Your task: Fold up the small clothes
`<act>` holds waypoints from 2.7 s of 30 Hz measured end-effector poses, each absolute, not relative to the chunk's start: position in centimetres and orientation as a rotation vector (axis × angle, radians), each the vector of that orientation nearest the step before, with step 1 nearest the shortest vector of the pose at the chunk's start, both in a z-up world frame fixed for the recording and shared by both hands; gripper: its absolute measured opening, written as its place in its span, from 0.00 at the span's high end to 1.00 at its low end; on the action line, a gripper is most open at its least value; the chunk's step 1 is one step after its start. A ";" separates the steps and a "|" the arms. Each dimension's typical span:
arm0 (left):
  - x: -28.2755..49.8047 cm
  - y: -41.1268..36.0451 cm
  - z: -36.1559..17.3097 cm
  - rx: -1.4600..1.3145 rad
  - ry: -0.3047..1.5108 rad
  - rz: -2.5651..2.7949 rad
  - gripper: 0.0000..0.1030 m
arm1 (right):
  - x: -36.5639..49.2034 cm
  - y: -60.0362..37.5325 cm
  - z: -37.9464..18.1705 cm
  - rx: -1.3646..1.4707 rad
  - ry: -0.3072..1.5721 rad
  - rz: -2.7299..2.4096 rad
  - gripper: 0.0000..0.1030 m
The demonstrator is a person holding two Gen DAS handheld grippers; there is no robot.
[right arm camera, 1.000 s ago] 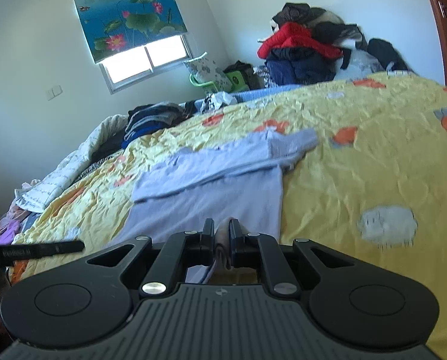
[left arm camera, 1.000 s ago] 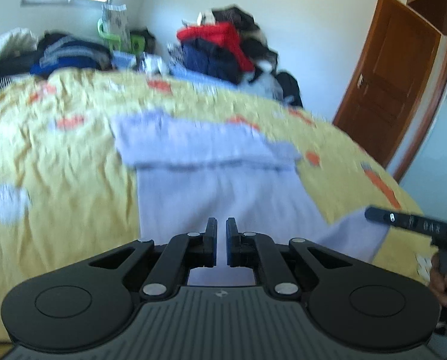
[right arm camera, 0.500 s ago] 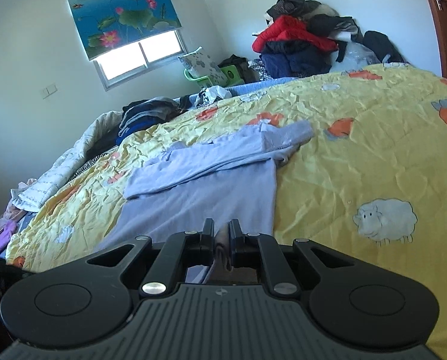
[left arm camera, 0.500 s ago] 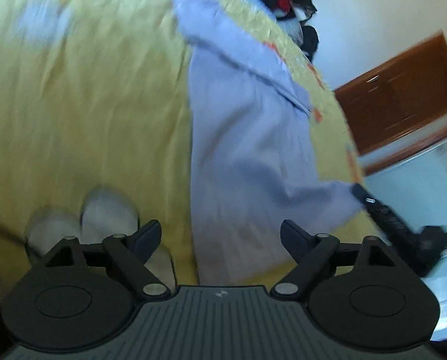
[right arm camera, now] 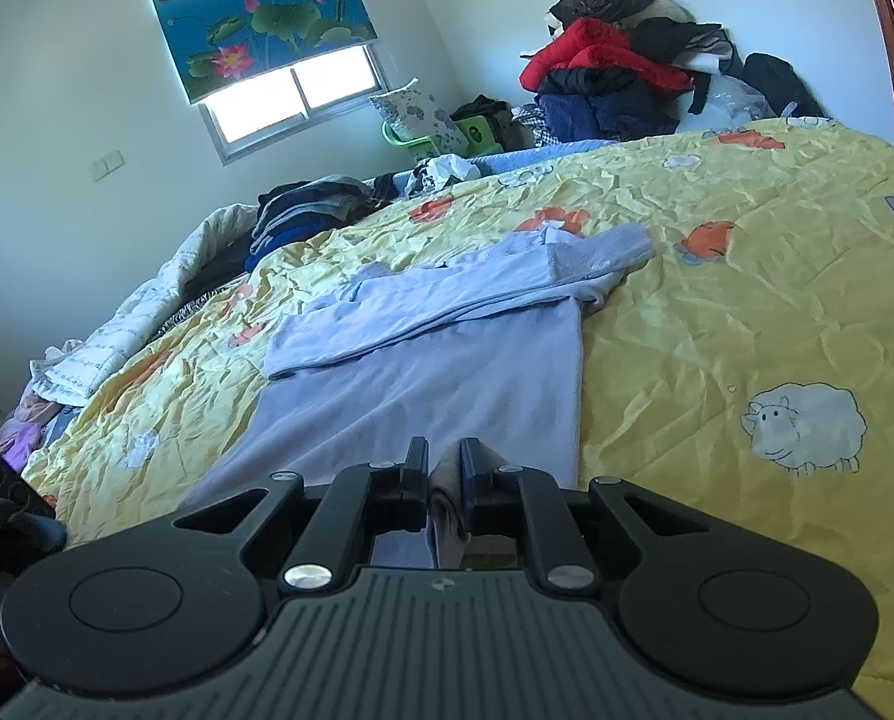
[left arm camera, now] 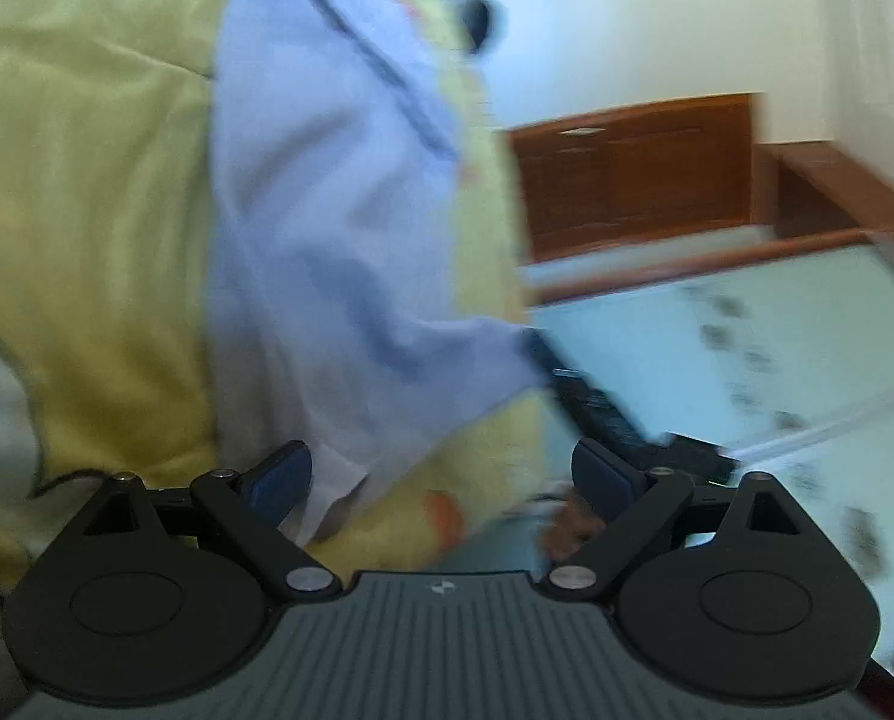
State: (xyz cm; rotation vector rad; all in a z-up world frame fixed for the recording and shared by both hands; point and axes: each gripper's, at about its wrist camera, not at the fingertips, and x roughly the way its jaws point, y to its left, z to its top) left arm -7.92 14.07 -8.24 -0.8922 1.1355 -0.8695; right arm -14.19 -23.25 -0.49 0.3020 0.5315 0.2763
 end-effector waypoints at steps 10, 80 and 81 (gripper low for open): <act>-8.1 12.3 -4.7 -0.548 1.230 -0.649 0.00 | -14.3 -23.9 -1.0 0.343 0.540 0.270 0.82; 3.1 11.1 5.3 -0.474 0.515 -0.382 0.94 | -1.1 -24.2 5.2 0.180 0.273 0.184 0.91; 3.4 11.1 5.3 -0.469 0.516 -0.380 0.94 | -0.7 -24.2 5.3 0.178 0.270 0.182 0.91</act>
